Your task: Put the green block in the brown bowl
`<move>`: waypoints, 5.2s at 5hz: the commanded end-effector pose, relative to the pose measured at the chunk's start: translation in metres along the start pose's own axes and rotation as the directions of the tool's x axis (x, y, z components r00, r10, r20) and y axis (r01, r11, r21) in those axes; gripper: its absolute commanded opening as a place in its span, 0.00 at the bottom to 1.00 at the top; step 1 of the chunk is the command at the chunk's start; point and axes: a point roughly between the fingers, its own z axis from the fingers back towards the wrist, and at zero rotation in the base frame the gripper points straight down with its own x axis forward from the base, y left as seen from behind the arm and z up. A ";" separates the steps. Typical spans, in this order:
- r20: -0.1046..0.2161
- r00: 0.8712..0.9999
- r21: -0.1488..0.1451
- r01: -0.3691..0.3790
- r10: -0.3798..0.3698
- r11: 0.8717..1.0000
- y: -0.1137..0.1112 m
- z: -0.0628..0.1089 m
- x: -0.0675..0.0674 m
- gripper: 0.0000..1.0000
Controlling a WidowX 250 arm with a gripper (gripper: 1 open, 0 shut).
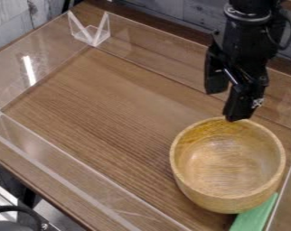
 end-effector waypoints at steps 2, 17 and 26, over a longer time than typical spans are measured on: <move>0.072 0.997 0.049 0.039 -0.042 0.998 0.003 0.019 0.001 1.00; 0.093 0.964 0.063 0.244 -0.249 0.968 -0.074 -0.074 0.011 0.00; 0.070 0.997 0.048 -0.032 0.028 0.998 -0.067 -0.058 0.000 0.00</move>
